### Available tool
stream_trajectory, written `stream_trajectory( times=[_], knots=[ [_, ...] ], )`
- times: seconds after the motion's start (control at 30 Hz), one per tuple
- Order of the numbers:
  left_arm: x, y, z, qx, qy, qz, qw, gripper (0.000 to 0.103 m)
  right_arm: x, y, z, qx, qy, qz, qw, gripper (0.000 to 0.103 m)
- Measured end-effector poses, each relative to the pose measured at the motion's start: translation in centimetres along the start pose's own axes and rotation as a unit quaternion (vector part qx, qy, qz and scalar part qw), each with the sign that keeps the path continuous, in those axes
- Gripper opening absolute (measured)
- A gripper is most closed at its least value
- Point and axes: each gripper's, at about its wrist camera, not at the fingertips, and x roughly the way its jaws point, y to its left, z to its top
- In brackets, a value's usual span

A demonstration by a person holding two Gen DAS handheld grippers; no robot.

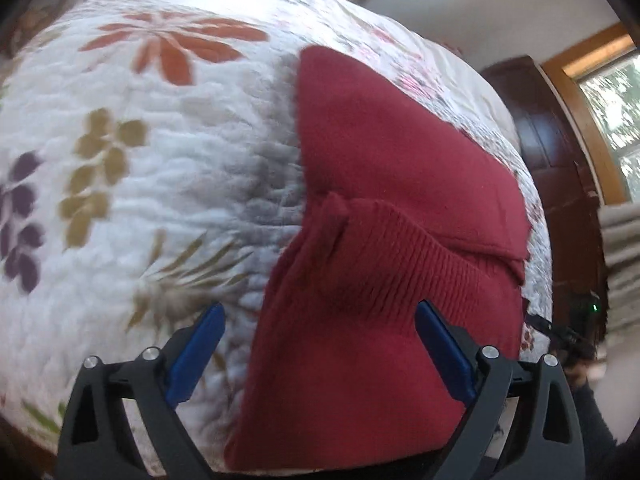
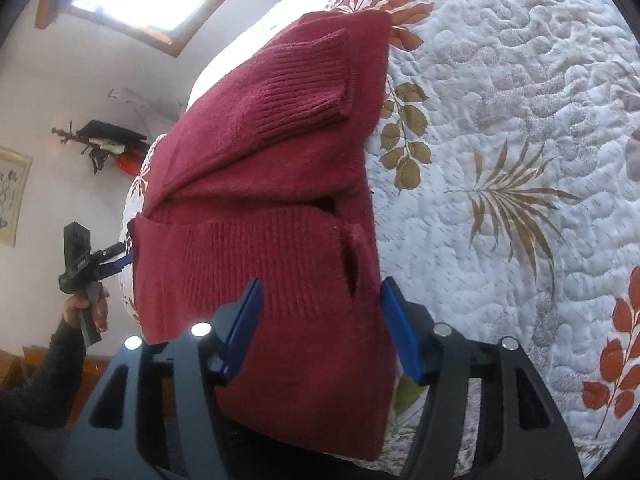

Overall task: Fold small clothes
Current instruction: 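Lay the hem over the collar and open both tools, then grasp the folded sweater edge with both tools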

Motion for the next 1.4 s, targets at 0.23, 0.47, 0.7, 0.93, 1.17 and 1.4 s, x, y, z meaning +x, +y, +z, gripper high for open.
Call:
stream_trajectory(
  times=[0.23, 0.47, 0.7, 0.93, 1.17, 1.4],
  knots=[
    [1.8, -0.1, 0.6, 0.061, 0.019, -0.018, 0.9978, 0.042, 0.5, 2.1, -0.1, -0.005, 0.006, 0.007, 1.000, 0.021],
    [1.6, 0.3, 1.1, 0.083, 0.024, -0.011, 0.9962, 0.035, 0.1, 1.8, -0.3, -0.008, -0.004, -0.032, 0.999, 0.028],
    [2.0, -0.8, 1.6, 0.077, 0.014, -0.015, 0.9969, 0.063, 1.8, 1.9, 0.2, -0.016, 0.009, -0.053, 0.998, 0.039],
    [1.0, -2.1, 1.3, 0.087, 0.001, -0.004, 0.9962, 0.010, 1.4, 4.2, -0.7, -0.046, 0.002, -0.063, 0.997, 0.007],
    [0.7, -2.4, 0.1, 0.082, -0.016, -0.012, 0.9965, 0.009, 0.0, 5.4, -1.8, -0.057, -0.029, -0.066, 0.996, 0.006],
    [0.1, -1.8, 0.1, 0.079, -0.022, -0.017, 0.9965, 0.009, 1.0, 3.4, -1.1, -0.028, -0.015, -0.043, 0.999, 0.012]
  ],
)
